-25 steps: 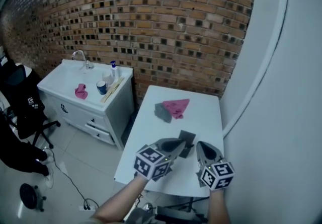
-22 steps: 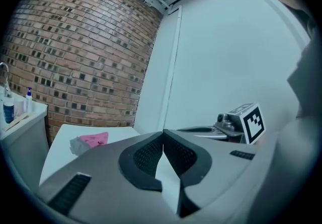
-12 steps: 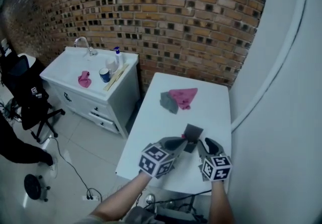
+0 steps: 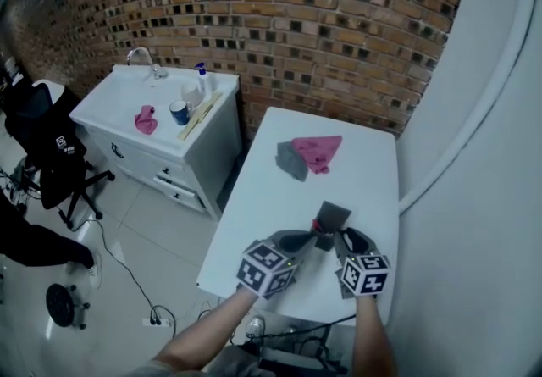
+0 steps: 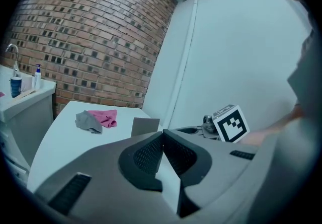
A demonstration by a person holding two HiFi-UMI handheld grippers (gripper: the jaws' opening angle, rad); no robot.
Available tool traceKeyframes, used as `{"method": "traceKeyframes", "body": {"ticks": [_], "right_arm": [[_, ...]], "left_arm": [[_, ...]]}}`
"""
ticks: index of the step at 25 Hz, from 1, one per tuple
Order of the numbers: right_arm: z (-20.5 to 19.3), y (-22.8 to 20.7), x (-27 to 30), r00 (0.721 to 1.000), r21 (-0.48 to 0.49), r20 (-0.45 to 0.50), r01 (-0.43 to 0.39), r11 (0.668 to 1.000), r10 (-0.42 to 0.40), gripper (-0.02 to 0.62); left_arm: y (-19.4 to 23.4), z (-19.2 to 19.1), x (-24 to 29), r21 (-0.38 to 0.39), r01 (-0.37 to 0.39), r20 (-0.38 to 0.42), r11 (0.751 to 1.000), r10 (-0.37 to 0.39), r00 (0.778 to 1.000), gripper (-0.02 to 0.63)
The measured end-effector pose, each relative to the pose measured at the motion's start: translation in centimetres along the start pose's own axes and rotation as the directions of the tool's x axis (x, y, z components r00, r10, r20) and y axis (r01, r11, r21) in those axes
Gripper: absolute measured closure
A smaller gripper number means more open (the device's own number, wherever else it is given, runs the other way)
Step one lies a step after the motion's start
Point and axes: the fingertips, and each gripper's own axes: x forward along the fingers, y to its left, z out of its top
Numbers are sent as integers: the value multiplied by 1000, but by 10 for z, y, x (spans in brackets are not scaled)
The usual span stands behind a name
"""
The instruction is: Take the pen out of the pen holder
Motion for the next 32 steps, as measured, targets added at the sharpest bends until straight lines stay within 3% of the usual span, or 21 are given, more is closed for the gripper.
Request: {"method": "traceKeyframes", "body": {"ticks": [3,8,15,32], "right_arm": [[-3,0,4,1000,7,-7,-1,1000,1,465],[-8,1,6,1000,6,-18,10,1000,-10,529],[1,2,0,1000,-12,7,8,1000,-8,538],[79,24,-65,980,-67,197,32,997,-18,540]], "left_arm": [[4,-4,1,-7,-16,-12,1000,16,1000,600],[12,-9,0,-20,-50,-25,999,50,998,601],[11,-10,0,-38,-46,-33,998,45,998,600],[-8,36,-22,13,0,59,1000,0,998,600]]}}
